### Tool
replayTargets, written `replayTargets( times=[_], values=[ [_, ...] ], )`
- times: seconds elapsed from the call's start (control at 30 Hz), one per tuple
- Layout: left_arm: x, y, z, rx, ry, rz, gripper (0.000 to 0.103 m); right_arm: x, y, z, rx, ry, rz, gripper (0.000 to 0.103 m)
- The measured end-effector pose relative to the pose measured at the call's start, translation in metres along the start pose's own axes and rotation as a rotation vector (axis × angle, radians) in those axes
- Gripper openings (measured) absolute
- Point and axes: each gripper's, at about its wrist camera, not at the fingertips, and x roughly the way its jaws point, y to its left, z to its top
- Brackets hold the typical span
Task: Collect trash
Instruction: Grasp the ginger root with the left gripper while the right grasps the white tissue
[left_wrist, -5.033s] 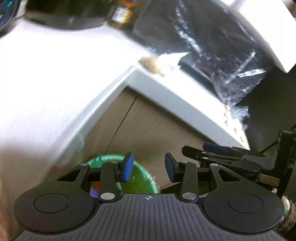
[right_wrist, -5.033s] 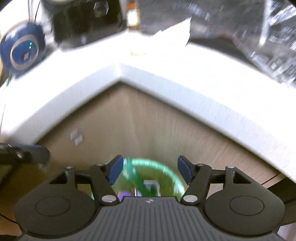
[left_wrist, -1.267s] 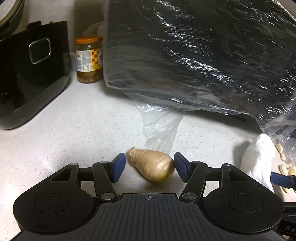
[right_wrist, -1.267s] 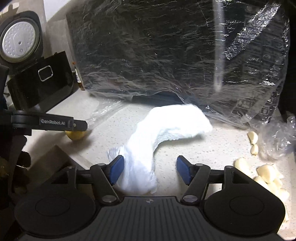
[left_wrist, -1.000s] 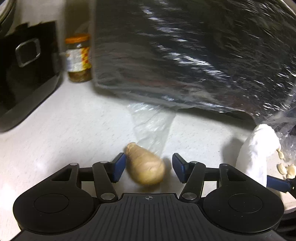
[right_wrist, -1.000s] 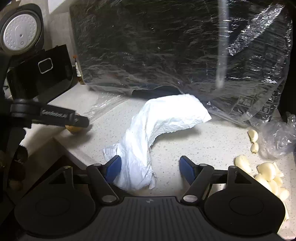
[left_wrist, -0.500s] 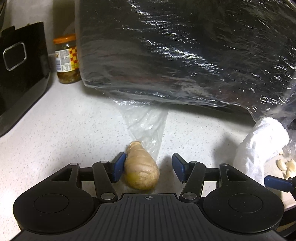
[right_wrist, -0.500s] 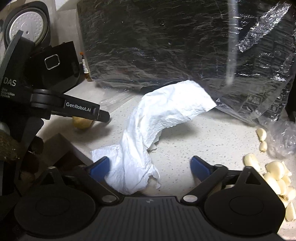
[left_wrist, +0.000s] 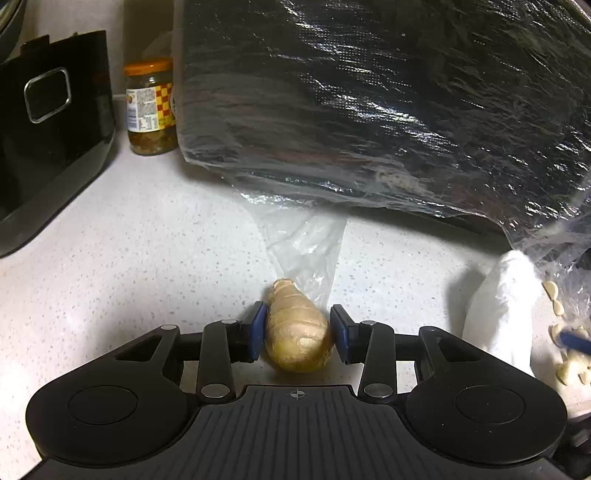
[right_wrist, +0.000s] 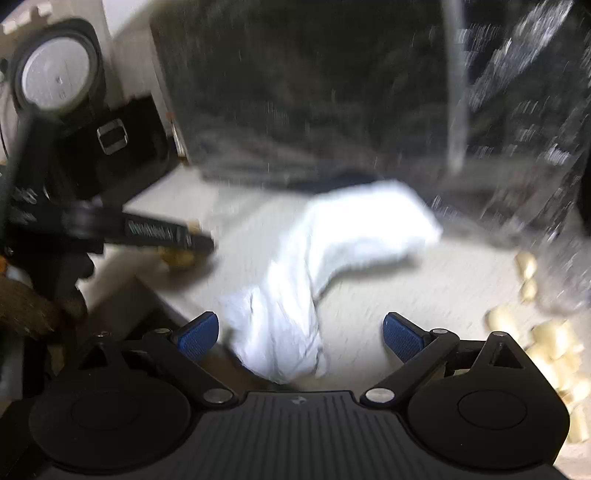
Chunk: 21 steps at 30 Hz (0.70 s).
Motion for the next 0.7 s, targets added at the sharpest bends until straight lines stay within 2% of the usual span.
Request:
replayTargets(
  times=[0.07, 0.13, 0.2, 0.27, 0.33, 0.53, 0.6, 0.63, 0.67, 0.7],
  values=[
    [-0.002, 0.002, -0.001, -0.037, 0.001, -0.029, 0.043, -0.017, 0.008, 0.005, -0.085, -0.110, -0.071, 0.097],
    [-0.005, 0.004, -0.003, -0.066, -0.008, -0.064, 0.043, -0.027, 0.013, 0.011, -0.159, -0.188, -0.096, 0.097],
    [-0.011, 0.003, -0.004, -0.065, -0.022, -0.073, 0.043, -0.027, 0.016, 0.018, -0.229, -0.207, -0.084, 0.097],
    [-0.018, 0.003, -0.005, -0.071, -0.039, -0.083, 0.043, -0.013, 0.017, 0.025, -0.285, -0.169, -0.056, 0.097],
    [-0.028, 0.004, -0.006, -0.086, -0.054, -0.100, 0.043, 0.006, 0.011, 0.030, -0.272, -0.120, -0.027, 0.097],
    [-0.057, 0.016, -0.014, -0.154, -0.095, -0.124, 0.043, 0.068, -0.038, 0.035, 0.023, 0.111, 0.000, 0.096],
    [-0.061, 0.021, -0.016, -0.176, -0.095, -0.130, 0.043, 0.068, -0.045, 0.031, 0.072, 0.095, 0.017, 0.093],
    [-0.063, 0.021, -0.017, -0.184, -0.093, -0.132, 0.043, 0.069, -0.044, 0.032, 0.072, 0.090, 0.022, 0.087],
    [-0.064, 0.022, -0.018, -0.191, -0.089, -0.137, 0.043, 0.070, -0.043, 0.033, 0.062, 0.095, 0.028, 0.072],
    [-0.066, 0.022, -0.020, -0.195, -0.084, -0.143, 0.043, 0.073, -0.041, 0.034, 0.049, 0.101, 0.028, 0.063]
  ],
)
